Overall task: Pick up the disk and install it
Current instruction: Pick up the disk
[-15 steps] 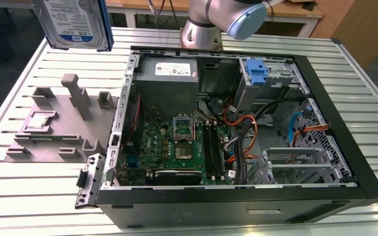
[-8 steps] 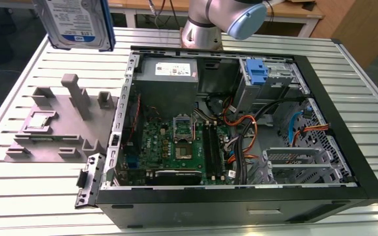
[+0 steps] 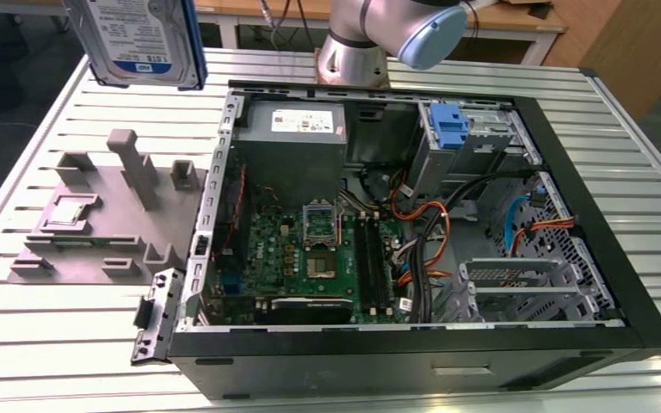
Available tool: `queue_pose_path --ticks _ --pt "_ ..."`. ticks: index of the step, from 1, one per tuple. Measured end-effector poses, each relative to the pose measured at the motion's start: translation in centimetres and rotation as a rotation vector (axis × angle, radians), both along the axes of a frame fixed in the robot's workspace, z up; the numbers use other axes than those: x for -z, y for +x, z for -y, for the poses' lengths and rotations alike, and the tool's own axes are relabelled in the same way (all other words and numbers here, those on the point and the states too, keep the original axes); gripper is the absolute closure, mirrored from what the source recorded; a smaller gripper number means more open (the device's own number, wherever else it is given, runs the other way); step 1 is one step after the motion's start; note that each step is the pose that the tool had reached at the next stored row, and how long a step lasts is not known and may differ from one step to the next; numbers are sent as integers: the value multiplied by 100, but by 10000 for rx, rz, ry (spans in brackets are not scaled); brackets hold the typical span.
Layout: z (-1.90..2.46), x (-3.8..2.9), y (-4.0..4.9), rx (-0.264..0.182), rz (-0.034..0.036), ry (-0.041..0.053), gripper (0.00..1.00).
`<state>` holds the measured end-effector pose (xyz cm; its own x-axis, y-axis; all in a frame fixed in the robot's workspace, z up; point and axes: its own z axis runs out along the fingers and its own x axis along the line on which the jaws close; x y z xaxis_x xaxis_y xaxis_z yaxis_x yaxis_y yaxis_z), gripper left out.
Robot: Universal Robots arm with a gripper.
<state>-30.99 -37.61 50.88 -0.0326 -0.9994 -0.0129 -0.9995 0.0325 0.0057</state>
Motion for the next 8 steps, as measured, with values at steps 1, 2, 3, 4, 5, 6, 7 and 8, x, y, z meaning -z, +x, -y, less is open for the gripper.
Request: queue_pose_path --ticks 1,2,3,4,5,6,7,8 --pt "0 0 10 0 0 0 63" --pt "0 0 19 0 0 0 63" --pt "0 0 29 0 0 0 63" --pt "0 0 41 0 0 0 63" --pt "0 0 53 0 0 0 63" --pt "0 0 65 0 0 0 63" --pt "0 0 76 0 0 0 63" --pt "0 0 83 0 0 0 63"
